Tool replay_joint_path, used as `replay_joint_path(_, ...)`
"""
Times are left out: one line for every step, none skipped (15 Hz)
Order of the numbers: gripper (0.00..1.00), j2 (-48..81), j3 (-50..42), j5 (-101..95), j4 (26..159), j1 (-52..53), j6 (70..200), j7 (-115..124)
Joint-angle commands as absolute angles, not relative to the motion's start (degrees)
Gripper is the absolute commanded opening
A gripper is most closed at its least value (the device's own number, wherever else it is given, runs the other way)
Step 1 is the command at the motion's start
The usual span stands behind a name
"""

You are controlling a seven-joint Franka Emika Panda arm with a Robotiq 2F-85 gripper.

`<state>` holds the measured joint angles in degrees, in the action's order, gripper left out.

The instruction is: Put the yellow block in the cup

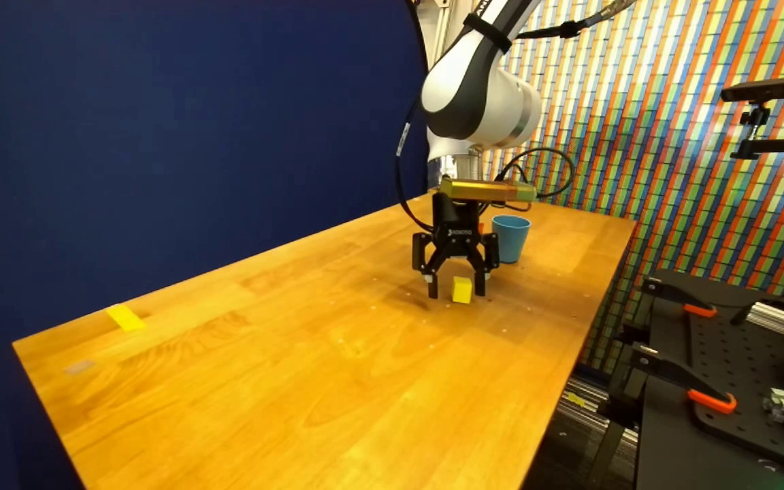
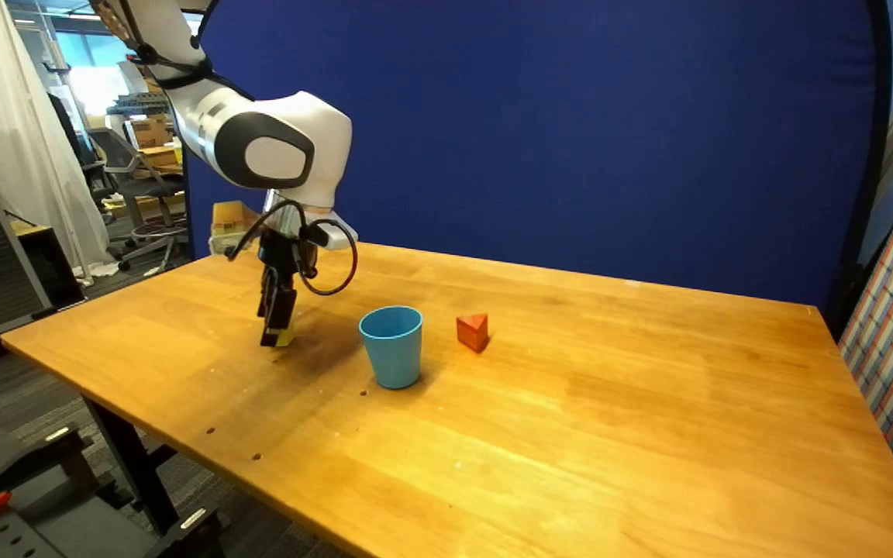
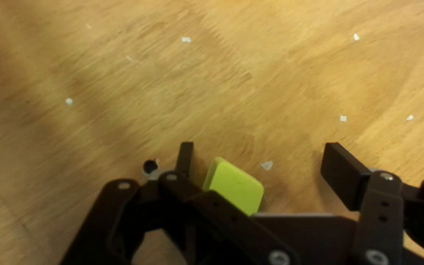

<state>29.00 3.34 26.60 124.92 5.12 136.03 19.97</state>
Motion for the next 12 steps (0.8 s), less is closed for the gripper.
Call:
replay_joint_path(0.58, 27.63, 3.06, 27.48, 127.48, 5.62, 140.92, 23.26)
replay_joint_path(0.5, 27.43, 2.53, 26.8, 127.99, 6.1, 142.25, 24.93)
replay_joint_path(0.42, 27.35, 2.11, 26.38, 128.32, 6.29, 143.29, 26.18)
replay_joint_path(0.35, 27.2, 1.74, 26.06, 128.63, 6.53, 143.67, 27.65)
replay_joint_path(0.27, 26.87, 1.11, 25.38, 129.05, 7.06, 144.21, 29.57)
replay_joint_path(0.2, 26.54, 0.7, 24.81, 129.41, 7.4, 144.41, 31.05)
replay_joint_path(0.13, 26.05, 0.33, 24.32, 129.75, 7.6, 144.14, 32.32)
replay_joint_path(0.09, 25.03, 0.3, 24.09, 129.97, 7.68, 143.75, 33.05)
replay_joint_path(0.09, 23.71, -0.23, 23.33, 130.55, 7.96, 143.35, 34.11)
replay_joint_path(0.09, 22.17, -0.59, 22.71, 131.15, 7.99, 142.93, 34.7)
replay_joint_path(0.09, 19.87, -1.32, 21.76, 132.17, 8.16, 142.65, 36.04)
replay_joint_path(0.09, 17.96, -1.78, 20.79, 132.79, 8.0, 142.18, 36.84)
